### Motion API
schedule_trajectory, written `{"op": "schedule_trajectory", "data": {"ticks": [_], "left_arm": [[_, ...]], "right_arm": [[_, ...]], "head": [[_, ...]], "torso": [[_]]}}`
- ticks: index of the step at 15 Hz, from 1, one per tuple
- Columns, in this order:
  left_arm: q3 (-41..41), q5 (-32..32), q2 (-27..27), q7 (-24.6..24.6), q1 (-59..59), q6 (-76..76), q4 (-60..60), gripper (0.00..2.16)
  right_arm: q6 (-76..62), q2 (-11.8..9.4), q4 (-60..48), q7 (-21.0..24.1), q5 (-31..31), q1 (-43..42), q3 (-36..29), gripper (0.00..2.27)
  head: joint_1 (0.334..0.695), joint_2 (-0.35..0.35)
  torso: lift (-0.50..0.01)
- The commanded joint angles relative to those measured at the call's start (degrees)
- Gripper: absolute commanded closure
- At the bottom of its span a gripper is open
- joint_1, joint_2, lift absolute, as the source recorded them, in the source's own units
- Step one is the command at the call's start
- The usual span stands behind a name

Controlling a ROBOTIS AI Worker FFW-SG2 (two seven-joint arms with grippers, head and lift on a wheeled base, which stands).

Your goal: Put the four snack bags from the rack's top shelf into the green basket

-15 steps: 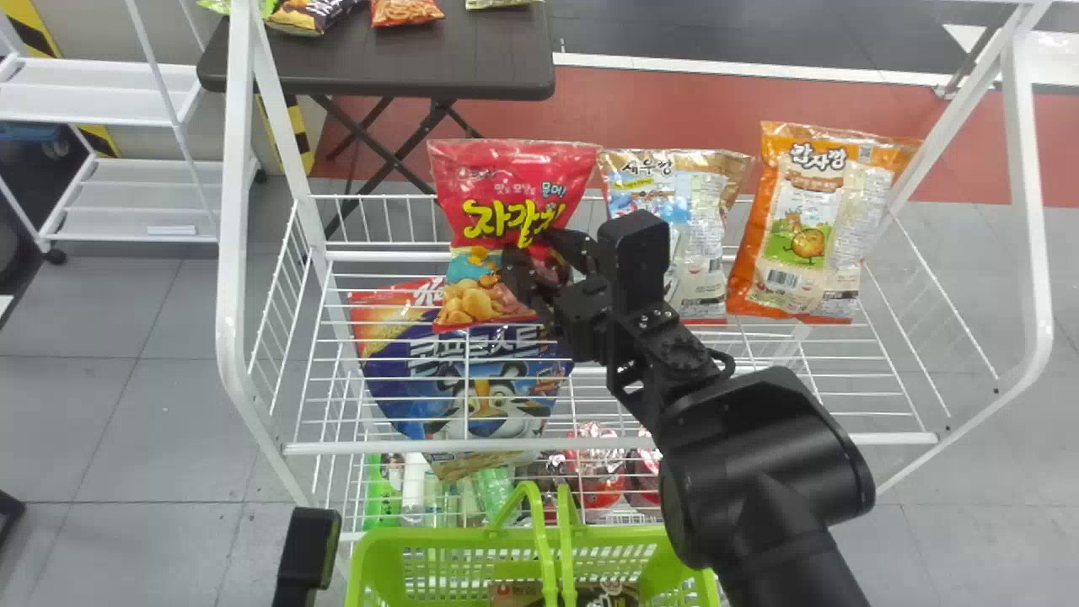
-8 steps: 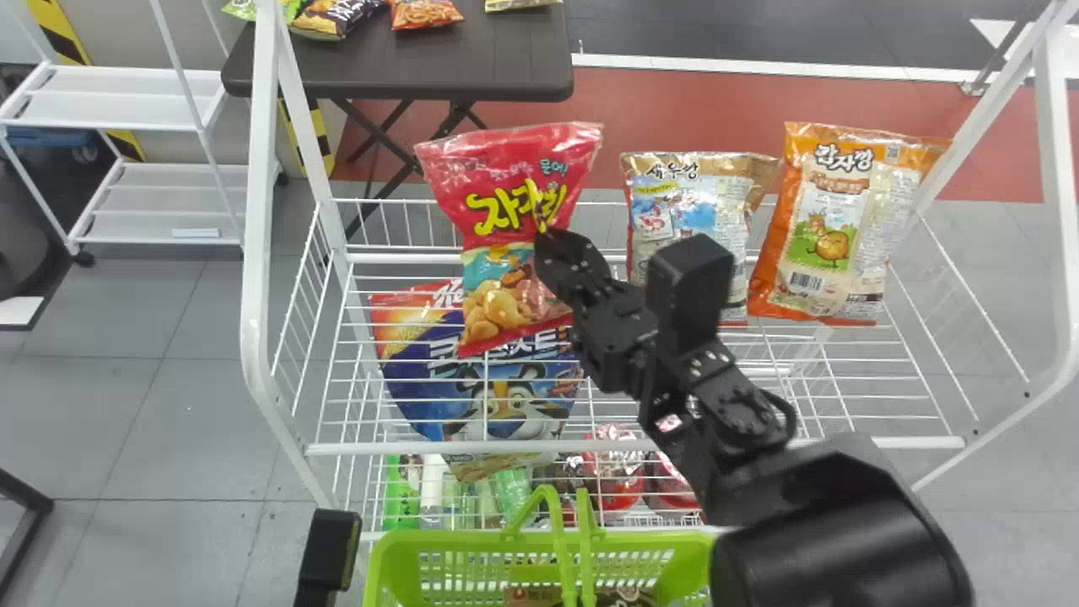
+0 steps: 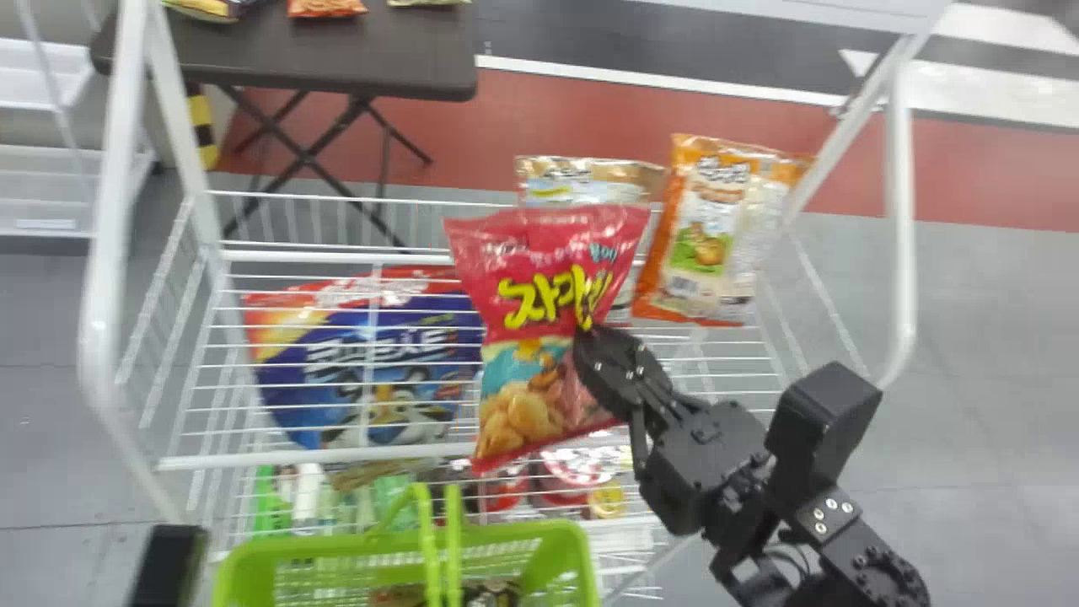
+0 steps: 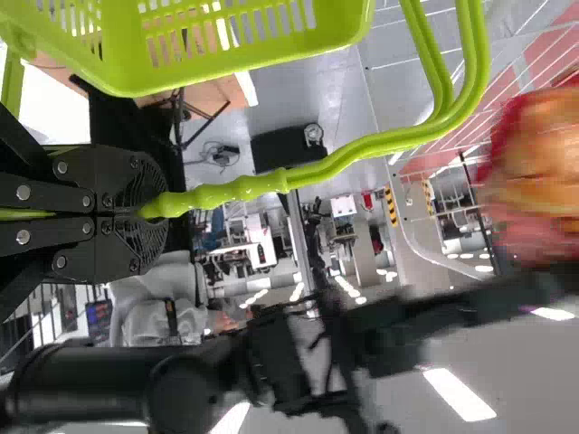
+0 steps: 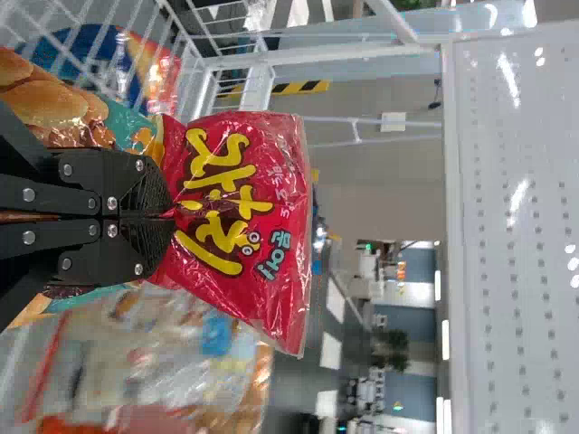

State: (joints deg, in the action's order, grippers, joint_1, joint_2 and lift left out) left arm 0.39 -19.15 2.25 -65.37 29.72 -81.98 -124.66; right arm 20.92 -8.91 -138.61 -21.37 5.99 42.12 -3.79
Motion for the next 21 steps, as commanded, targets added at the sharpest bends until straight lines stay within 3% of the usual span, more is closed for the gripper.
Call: {"op": "schedule_trajectory", "data": {"ticks": [1, 4, 5, 8, 14, 20, 21], "left_arm": [[0.05, 0.08, -0.22, 0.24, -0.10, 0.63, 0.30, 2.15], [-0.04, 0.17, -0.40, 0.59, -0.19, 0.81, 0.30, 2.15], [-0.04, 0.17, -0.40, 0.51, -0.19, 0.81, 0.30, 2.15], [-0.04, 0.17, -0.40, 0.33, -0.19, 0.81, 0.30, 2.15], [-1.45, 0.26, -0.40, 0.51, 0.16, 0.98, 0.03, 2.15], [-1.62, 0.26, -0.31, 0.16, 0.60, 1.16, -0.06, 2.15], [-1.45, 0.26, -0.31, 0.07, 0.69, 1.16, -0.14, 2.15]], "right_arm": [[7.87, -0.67, -3.42, -3.42, 6.05, 5.25, -7.63, 2.11], [22.29, 0.39, -4.30, -10.19, 13.25, 7.63, -16.34, 2.11], [27.38, 1.35, -4.30, -12.47, 13.25, 7.71, -17.74, 2.13], [38.11, 1.70, -2.19, -16.51, 14.48, 7.80, -17.74, 2.13], [36.35, 1.62, 2.82, -17.31, 13.25, 6.48, -6.84, 2.13], [33.01, 1.09, 6.43, -13.97, 9.21, 4.11, 2.91, 2.09], [34.59, 0.74, 7.48, -13.79, 8.68, 3.41, 2.91, 1.67]], "head": [[0.695, -0.350], [0.695, -0.350], [0.695, -0.350], [0.695, -0.350], [0.695, -0.350], [0.695, -0.350], [0.695, -0.350]], "torso": [[0.000], [0.000], [0.000], [0.000], [0.000], [0.000], [0.000]]}}
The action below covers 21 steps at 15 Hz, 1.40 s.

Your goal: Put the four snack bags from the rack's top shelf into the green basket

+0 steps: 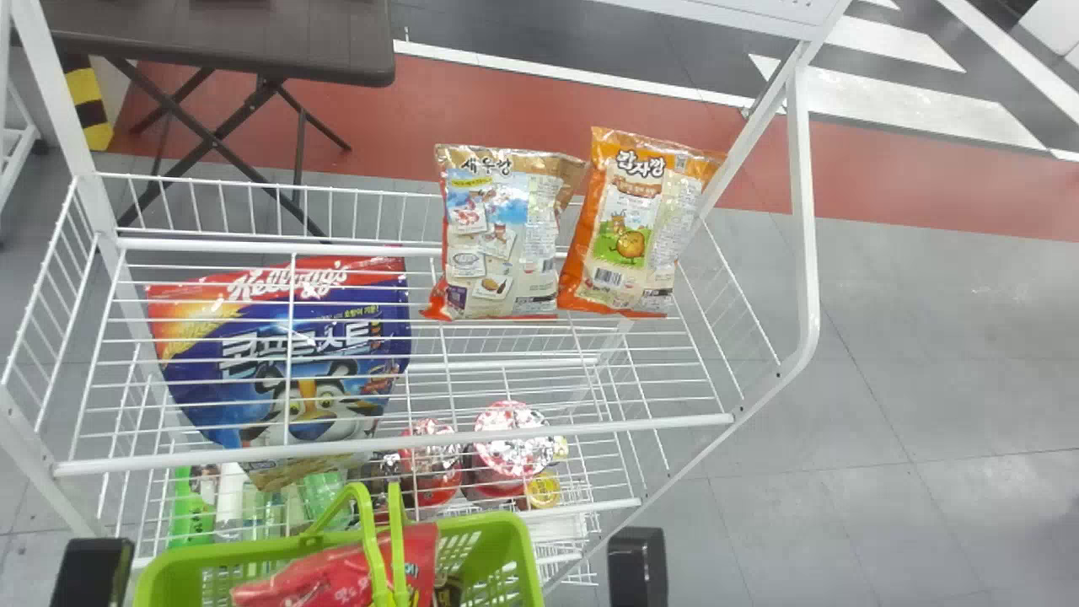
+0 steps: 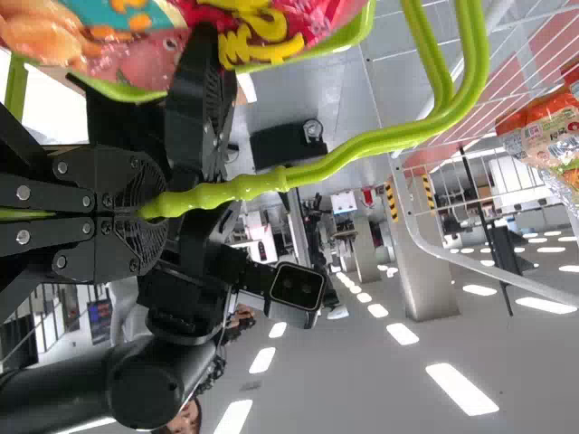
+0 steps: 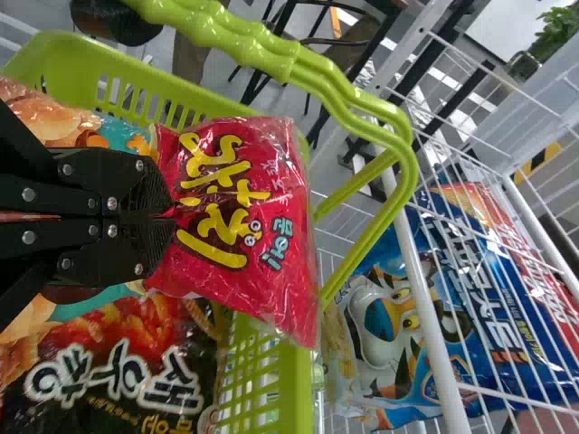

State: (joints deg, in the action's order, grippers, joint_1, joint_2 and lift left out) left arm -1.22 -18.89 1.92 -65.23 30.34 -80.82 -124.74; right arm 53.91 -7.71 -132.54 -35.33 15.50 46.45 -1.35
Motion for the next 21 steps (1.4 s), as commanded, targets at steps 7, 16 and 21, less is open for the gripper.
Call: {"op": "schedule_trajectory", "data": {"ticks": [7, 16, 21], "left_arm": [[-0.28, -0.01, -0.08, 0.27, 0.07, 0.70, -0.06, 2.15], [-2.12, 0.96, 0.01, 0.54, 0.69, 0.88, -0.24, 2.15], [-2.39, 1.40, 0.45, 0.80, -0.01, 0.70, 0.03, 2.15]], "right_arm": [[-3.50, -2.13, 0.70, 4.30, -4.42, -0.66, -2.78, 0.06], [-51.84, -0.20, 13.97, 25.05, -12.07, -14.54, 3.02, 0.06], [-56.24, 1.74, 30.50, 33.75, -16.64, -30.80, 4.25, 0.09]], "head": [[0.695, -0.350], [0.695, -0.350], [0.695, -0.350]], "torso": [[0.000], [0.000], [0.000]]}}
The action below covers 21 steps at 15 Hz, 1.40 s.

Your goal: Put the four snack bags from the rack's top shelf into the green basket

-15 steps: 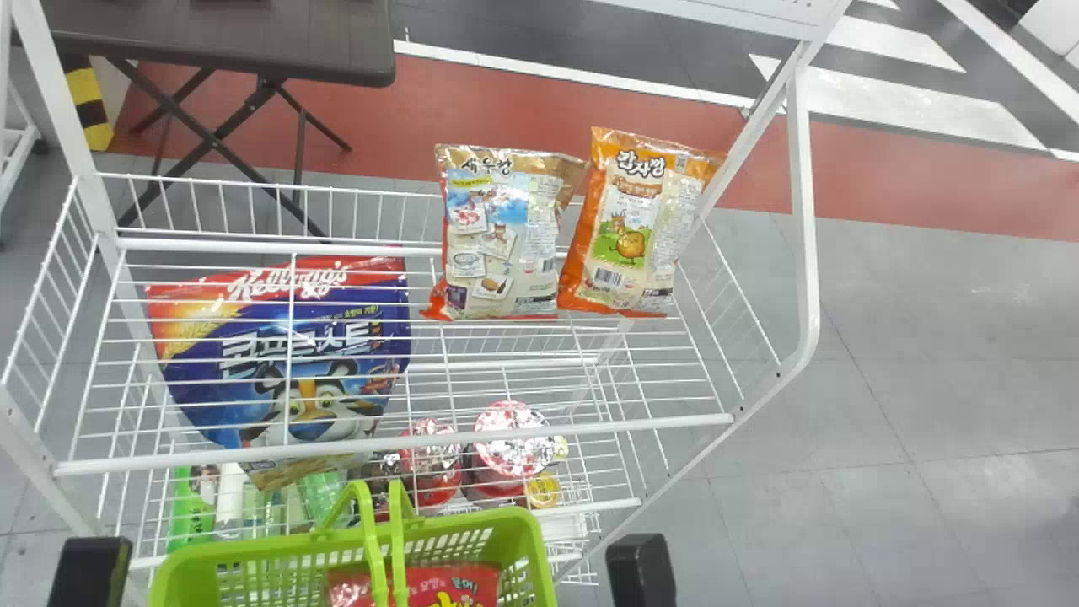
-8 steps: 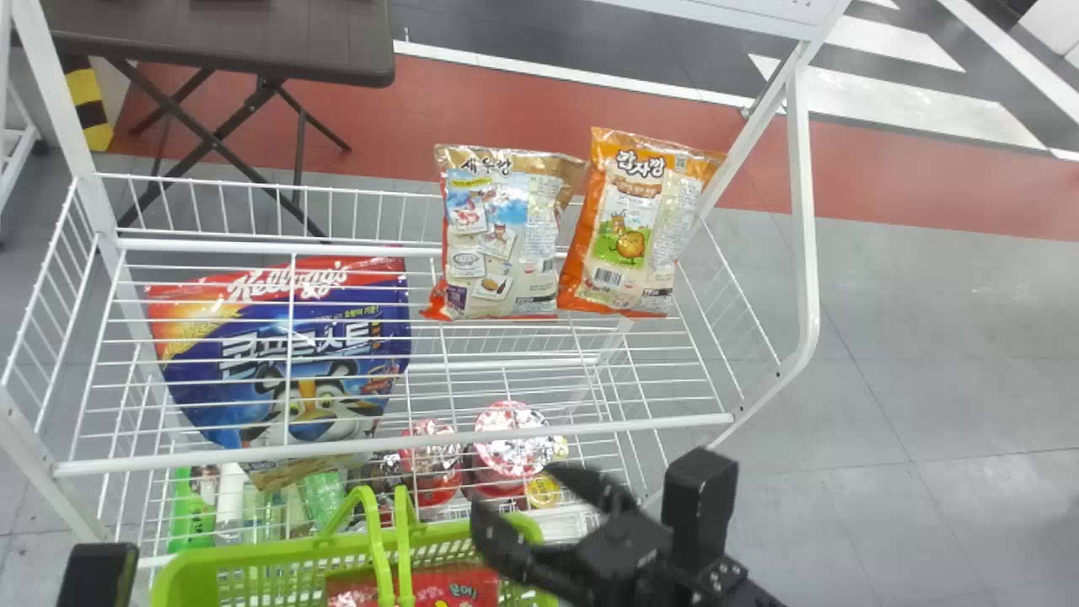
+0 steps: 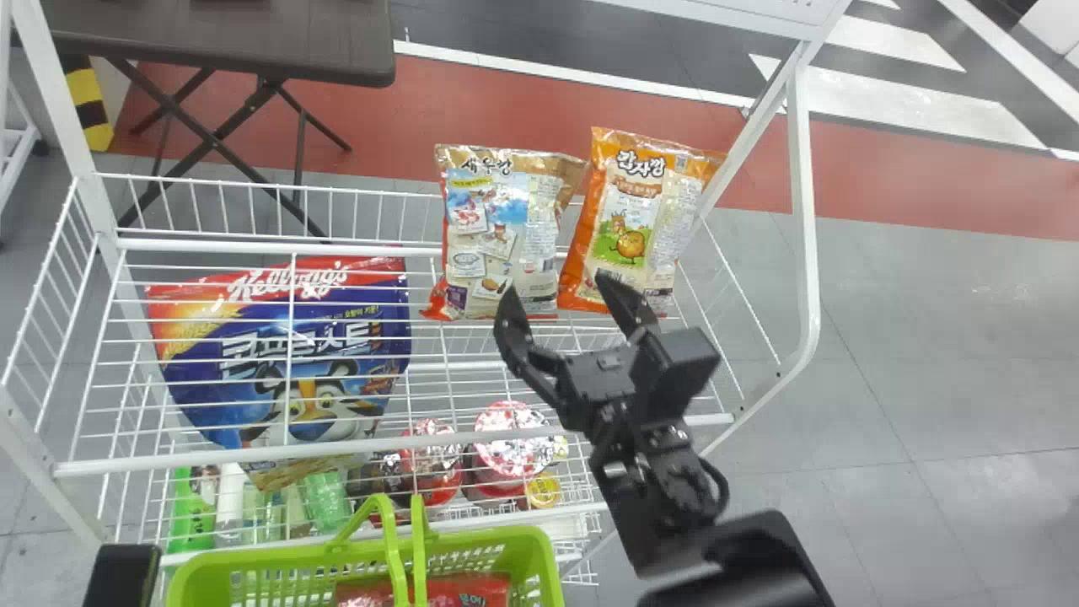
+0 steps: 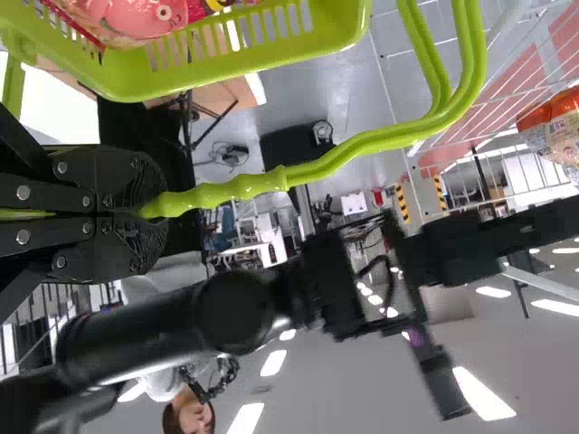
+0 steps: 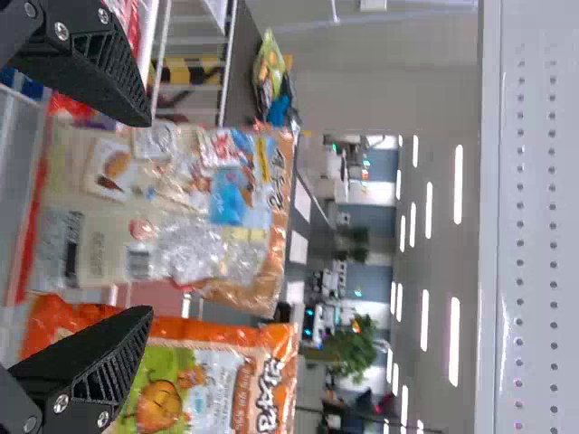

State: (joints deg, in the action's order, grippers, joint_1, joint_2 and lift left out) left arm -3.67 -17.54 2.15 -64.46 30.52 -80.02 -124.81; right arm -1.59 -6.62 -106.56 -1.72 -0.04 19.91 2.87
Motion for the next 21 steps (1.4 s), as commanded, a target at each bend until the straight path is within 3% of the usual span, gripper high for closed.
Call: {"op": "schedule_trajectory", "data": {"ticks": [1, 4, 5, 8, 9, 13, 18, 21], "left_arm": [[0.24, 0.05, 0.22, 0.04, -0.38, -0.10, 0.19, 2.15], [0.50, 0.05, 0.31, 0.04, -0.99, -0.63, 0.36, 2.15], [0.59, -0.03, 0.31, 0.04, -1.26, -0.81, 0.45, 2.15], [0.59, -0.03, 0.40, 0.21, -1.61, -0.98, 0.71, 2.15], [0.50, -0.03, 0.31, 0.21, -1.61, -0.98, 0.71, 2.15], [0.50, -0.03, 0.31, 0.30, -1.61, -0.98, 0.71, 2.15], [0.86, -0.03, 0.31, 0.39, -1.26, -0.81, 0.01, 2.15], [1.56, -0.03, 0.22, 0.48, -1.08, -0.81, -0.17, 2.15]], "right_arm": [[-0.56, 0.73, 6.80, 0.14, -1.10, -6.64, -0.05, 0.09], [1.38, 0.73, 12.25, -1.88, -0.66, -12.79, -0.49, 0.11], [3.31, 0.73, 12.52, -4.96, -0.39, -14.02, -0.49, 0.43], [13.15, 0.73, 12.60, -9.35, -0.04, -15.34, -0.58, 1.82], [13.51, 0.73, 12.52, -10.50, -0.04, -15.43, -0.49, 2.09], [9.99, 0.73, 7.07, -12.08, 1.54, -10.59, -1.81, 2.17], [10.17, 0.64, -8.58, -13.04, 3.30, 0.57, -4.54, 2.17], [16.67, 0.73, -22.11, -18.41, 6.99, 11.82, -10.69, 2.17]], "head": [[0.695, -0.350], [0.695, -0.350], [0.695, -0.350], [0.695, -0.345], [0.695, -0.334], [0.695, -0.327], [0.695, -0.346], [0.695, -0.350]], "torso": [[0.000], [0.000], [0.000], [0.000], [0.000], [0.000], [0.000], [0.000]]}}
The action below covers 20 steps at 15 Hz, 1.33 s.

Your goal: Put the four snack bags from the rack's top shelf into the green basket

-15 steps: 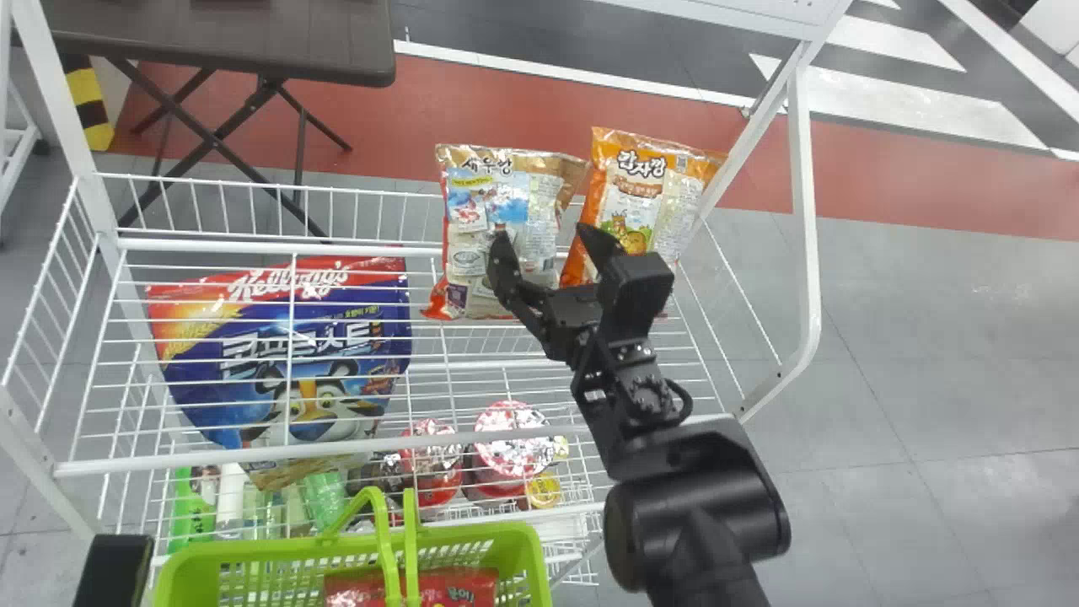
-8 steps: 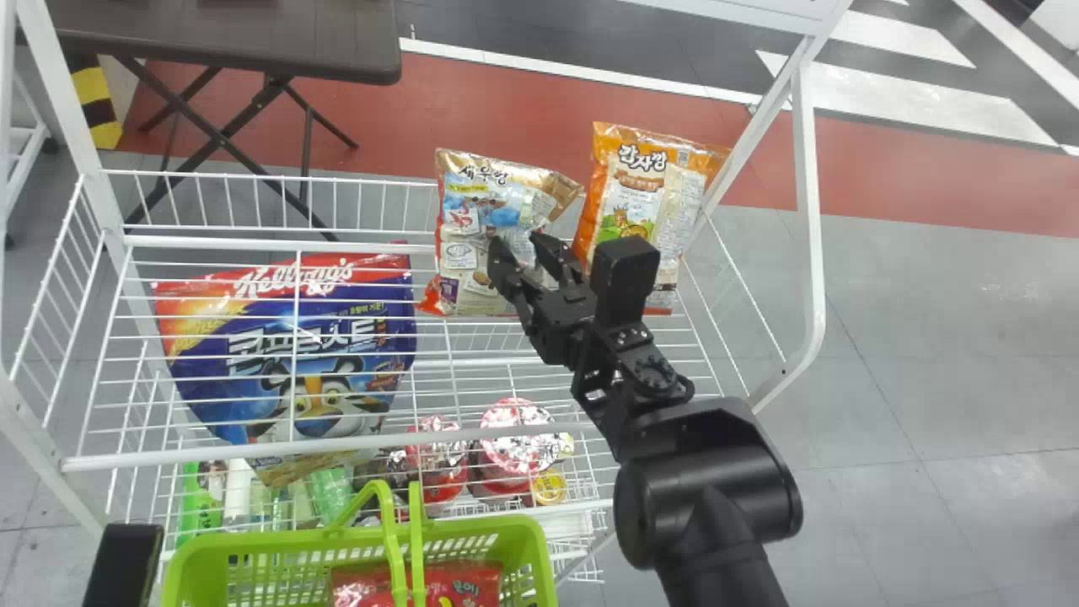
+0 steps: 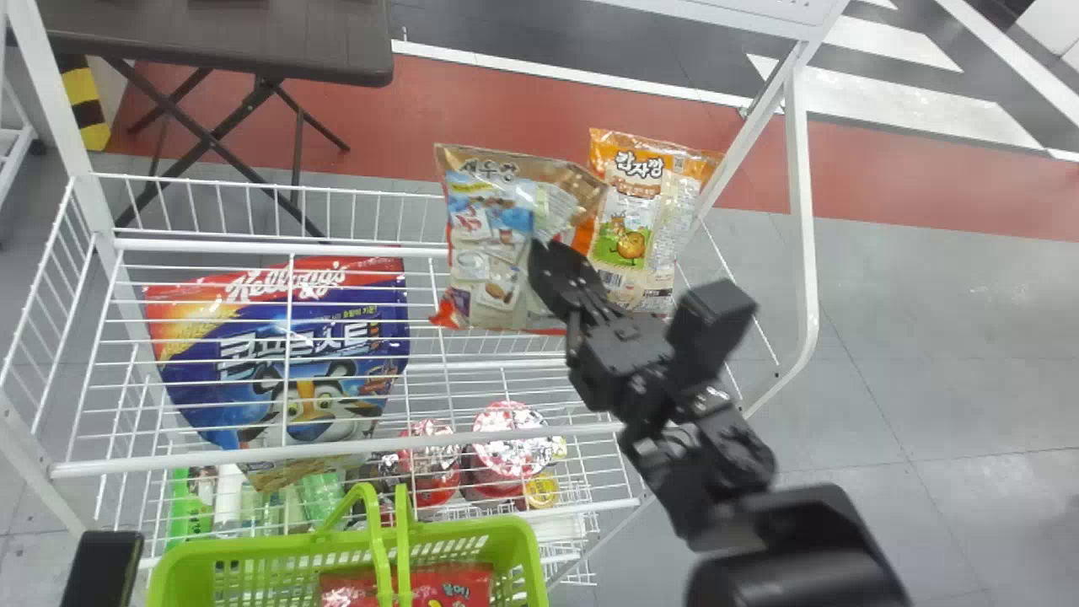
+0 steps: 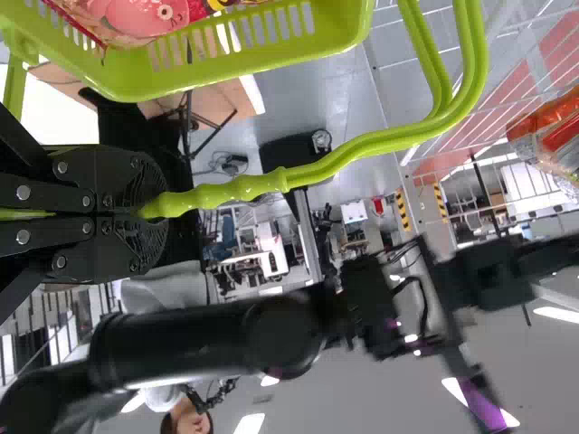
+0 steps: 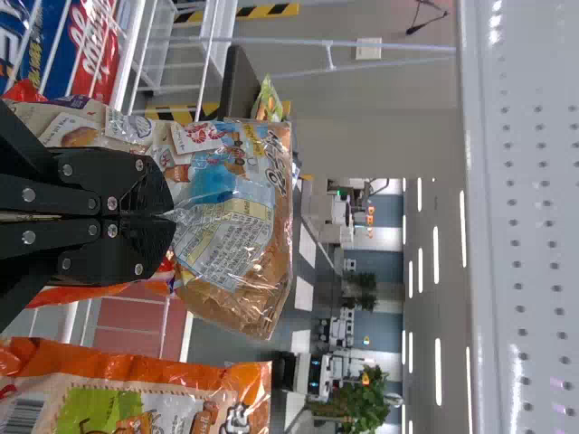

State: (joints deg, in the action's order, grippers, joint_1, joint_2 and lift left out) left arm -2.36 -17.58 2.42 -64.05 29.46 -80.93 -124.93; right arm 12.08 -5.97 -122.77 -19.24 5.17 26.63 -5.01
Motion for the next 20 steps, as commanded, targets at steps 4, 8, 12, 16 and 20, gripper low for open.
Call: {"op": "schedule_trajectory", "data": {"ticks": [4, 8, 12, 16, 20], "left_arm": [[0.34, 0.00, -0.49, 0.59, -0.02, 0.99, 0.21, 2.15], [0.17, 0.00, -0.58, 1.12, -0.55, 0.99, 0.21, 2.15], [-0.27, 0.00, -0.58, 1.03, -0.46, 0.99, 0.03, 2.15], [-1.50, 0.09, -0.40, 1.21, -0.02, 0.81, -0.67, 2.15], [-2.12, 0.09, -0.14, 1.47, 0.77, 0.81, -1.81, 2.15]], "right_arm": [[26.73, 0.17, -16.80, -8.98, 14.87, 15.20, -16.35, 2.17], [54.33, 1.66, -17.76, -17.33, 23.40, 16.70, -24.08, 2.17], [62.59, 1.75, -15.65, -19.26, 25.68, 17.58, -20.48, 2.17], [61.18, 1.75, -13.90, -18.82, 24.98, 16.61, -11.95, 2.17], [60.13, 1.84, -12.49, -16.53, 21.29, 13.80, -2.55, 2.17]], "head": [[0.695, -0.350], [0.695, -0.350], [0.695, -0.350], [0.695, -0.350], [0.695, -0.350]], "torso": [[0.000], [0.000], [0.000], [0.000], [0.000]]}}
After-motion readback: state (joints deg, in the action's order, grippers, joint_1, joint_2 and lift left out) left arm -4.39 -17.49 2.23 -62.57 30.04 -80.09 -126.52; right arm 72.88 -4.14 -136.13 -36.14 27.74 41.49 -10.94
